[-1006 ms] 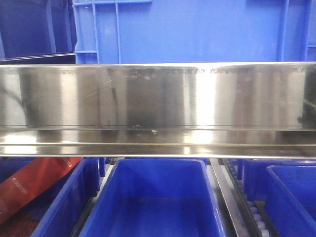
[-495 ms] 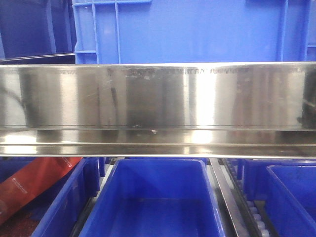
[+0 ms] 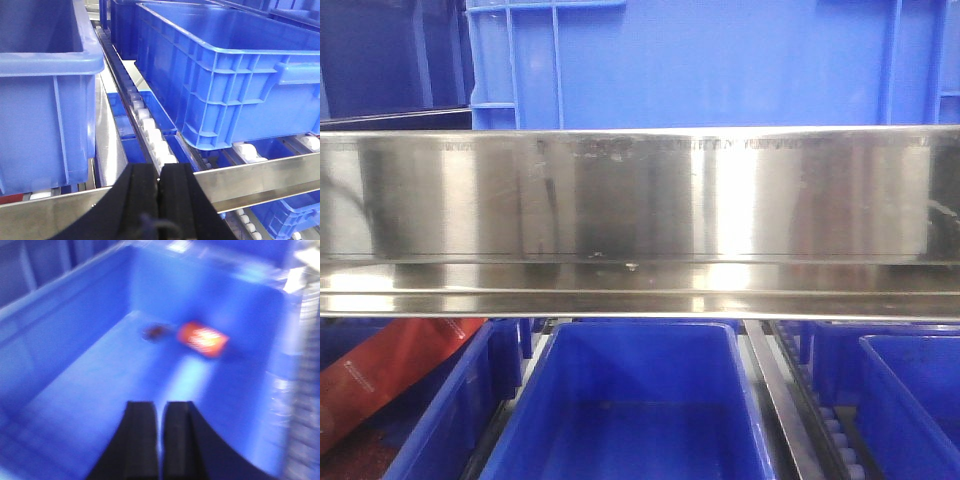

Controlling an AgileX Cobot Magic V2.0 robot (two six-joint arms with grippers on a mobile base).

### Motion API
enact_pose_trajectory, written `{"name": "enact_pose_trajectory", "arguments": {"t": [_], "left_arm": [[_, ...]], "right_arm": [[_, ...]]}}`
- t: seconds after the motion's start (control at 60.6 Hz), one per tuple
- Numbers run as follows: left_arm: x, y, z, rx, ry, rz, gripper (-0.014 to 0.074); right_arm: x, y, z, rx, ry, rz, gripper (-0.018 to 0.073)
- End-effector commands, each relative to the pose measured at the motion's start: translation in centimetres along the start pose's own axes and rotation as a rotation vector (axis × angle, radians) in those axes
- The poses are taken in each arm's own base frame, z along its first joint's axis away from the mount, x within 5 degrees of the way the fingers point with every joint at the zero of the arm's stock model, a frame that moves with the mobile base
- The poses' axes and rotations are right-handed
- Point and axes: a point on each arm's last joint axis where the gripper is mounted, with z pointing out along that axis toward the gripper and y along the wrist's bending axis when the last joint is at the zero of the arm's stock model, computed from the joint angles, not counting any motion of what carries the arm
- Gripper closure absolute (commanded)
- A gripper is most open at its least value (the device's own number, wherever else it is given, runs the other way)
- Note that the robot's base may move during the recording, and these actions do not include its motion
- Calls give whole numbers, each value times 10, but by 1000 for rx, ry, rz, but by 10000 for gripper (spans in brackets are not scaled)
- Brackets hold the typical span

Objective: Place cylindrical capacitor in blue bin on shelf
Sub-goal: 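Lower the right gripper into the same bin and release the capacitor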

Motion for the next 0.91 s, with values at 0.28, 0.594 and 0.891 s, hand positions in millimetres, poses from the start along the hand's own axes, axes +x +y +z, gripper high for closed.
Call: {"name": "enact_pose_trajectory", "arguments": {"t": [0.28,0.594,0.891], "left_arm": [[-2,4,-1,-38,-32,34,708],[-3,5,-1,-50,-37,45,708],[-3,5,-1,-50,-37,45,708]], "right_arm": [[97,-7,-70,157,-136,58,683],[198,9,-96,193,-308,50,683],[251,16,-103,216,-458,36,683]]}}
